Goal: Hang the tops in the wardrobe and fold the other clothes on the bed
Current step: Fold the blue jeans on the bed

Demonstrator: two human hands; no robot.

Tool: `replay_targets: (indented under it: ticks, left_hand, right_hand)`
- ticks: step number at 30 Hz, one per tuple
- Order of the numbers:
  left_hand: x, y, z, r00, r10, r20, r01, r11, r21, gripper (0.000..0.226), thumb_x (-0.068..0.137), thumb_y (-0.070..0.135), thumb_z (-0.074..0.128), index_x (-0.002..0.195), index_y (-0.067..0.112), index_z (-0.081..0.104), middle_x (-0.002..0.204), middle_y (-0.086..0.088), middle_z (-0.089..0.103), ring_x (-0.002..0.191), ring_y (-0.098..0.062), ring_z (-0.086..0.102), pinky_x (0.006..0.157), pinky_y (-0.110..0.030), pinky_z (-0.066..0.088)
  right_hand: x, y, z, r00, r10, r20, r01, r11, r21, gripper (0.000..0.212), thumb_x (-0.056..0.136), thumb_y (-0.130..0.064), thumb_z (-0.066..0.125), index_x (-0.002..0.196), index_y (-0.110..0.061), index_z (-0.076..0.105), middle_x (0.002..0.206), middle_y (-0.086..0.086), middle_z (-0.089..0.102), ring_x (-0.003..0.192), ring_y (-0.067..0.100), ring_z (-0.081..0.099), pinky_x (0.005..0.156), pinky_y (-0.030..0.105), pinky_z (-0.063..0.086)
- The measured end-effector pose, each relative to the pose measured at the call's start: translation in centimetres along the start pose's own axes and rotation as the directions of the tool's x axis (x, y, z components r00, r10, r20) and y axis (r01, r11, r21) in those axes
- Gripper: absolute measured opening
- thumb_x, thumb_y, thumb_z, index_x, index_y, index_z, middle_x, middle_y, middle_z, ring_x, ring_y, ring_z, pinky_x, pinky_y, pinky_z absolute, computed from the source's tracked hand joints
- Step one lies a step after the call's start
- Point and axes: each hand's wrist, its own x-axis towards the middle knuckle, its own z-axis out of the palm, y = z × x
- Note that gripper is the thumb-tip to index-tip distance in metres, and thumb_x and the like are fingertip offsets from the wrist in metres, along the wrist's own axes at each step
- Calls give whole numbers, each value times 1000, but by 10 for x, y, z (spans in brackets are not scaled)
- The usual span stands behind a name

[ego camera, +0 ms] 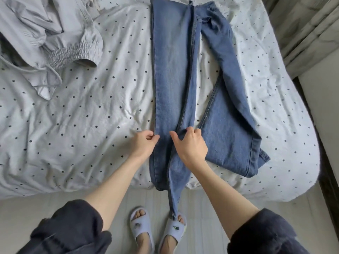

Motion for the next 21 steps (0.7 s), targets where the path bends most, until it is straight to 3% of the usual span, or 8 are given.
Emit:
replay_targets:
  ticks: [2, 6, 9, 11, 13, 17, 19, 21]
  left_hand:
    - [-5, -2, -1, 999, 34, 9, -34, 996, -78, 12, 88, 14, 62, 79, 11, 57, 73, 0, 57, 71, -14, 51, 59, -20, 36]
    - [-23, 1, -20, 989, 119, 90, -99, 974, -202, 16, 93, 11, 54, 78, 8, 52, 75, -9, 53, 67, -14, 44, 58, -20, 33]
    - [-30, 9, -40, 984, 169, 62, -154, 968, -196, 22, 96, 9, 48, 75, 14, 46, 68, -2, 45, 61, -10, 36, 54, -17, 30]
    - [-31, 12, -53, 979, 204, 3, -201, 965, -167, 14, 97, 9, 46, 83, 11, 49, 69, 0, 47, 61, -11, 38, 56, -21, 32]
    - [-31, 12, -71, 964, 266, -30, -267, 961, -76, 8, 98, 12, 43, 92, 10, 48, 67, 2, 45, 60, -12, 37, 55, -21, 31]
    - [-25, 7, -94, 940, 340, -34, -327, 924, 200, 13, 99, 19, 40, 89, 12, 43, 62, 3, 40, 55, -10, 36, 50, -17, 28]
    - [-23, 6, -94, 937, 343, -63, -324, 923, 207, 14, 99, 19, 41, 88, 11, 44, 61, 4, 38, 54, -9, 34, 49, -14, 29]
    - [-27, 6, -89, 931, 355, -81, -339, 927, 159, 10, 98, 16, 44, 90, 10, 47, 60, 4, 38, 53, -9, 34, 50, -14, 30]
  right_hand:
    - [0, 0, 2, 999, 43, -5, -43, 998, 35, 59, 87, -61, 48, 120, -11, 49, 120, 8, 49, 112, 31, 51, 83, 40, 44]
    - [-7, -5, -1, 994, 88, 63, -93, 992, 89, 53, 88, -54, 52, 118, -10, 51, 122, 10, 50, 116, 31, 49, 89, 43, 46]
    - [-10, -15, -7, 988, 91, 122, -122, 951, 283, 18, 91, -26, 50, 84, -10, 52, 96, 13, 59, 95, 31, 55, 82, 40, 46]
    - [-15, -16, -11, 978, 85, 192, -178, 820, 544, 20, 90, -15, 48, 71, -11, 43, 76, 11, 53, 78, 26, 51, 80, 44, 52]
    - [-23, -13, -19, 974, 43, 222, -191, 683, 705, 20, 93, -12, 48, 73, -8, 44, 78, 13, 52, 73, 22, 53, 70, 40, 56]
    - [-29, 2, -36, 963, -59, 264, -200, 503, 841, 14, 97, -7, 45, 85, -2, 51, 78, 12, 59, 66, 18, 61, 58, 28, 57]
    - [-25, 7, -44, 915, -146, 375, -298, 380, 876, 15, 98, -10, 45, 88, -4, 56, 74, 7, 64, 62, 13, 64, 59, 24, 56]
    - [-22, 13, -45, 877, -157, 454, -382, 348, 856, 18, 98, -13, 46, 84, -11, 57, 71, 2, 65, 62, 11, 64, 61, 24, 56]
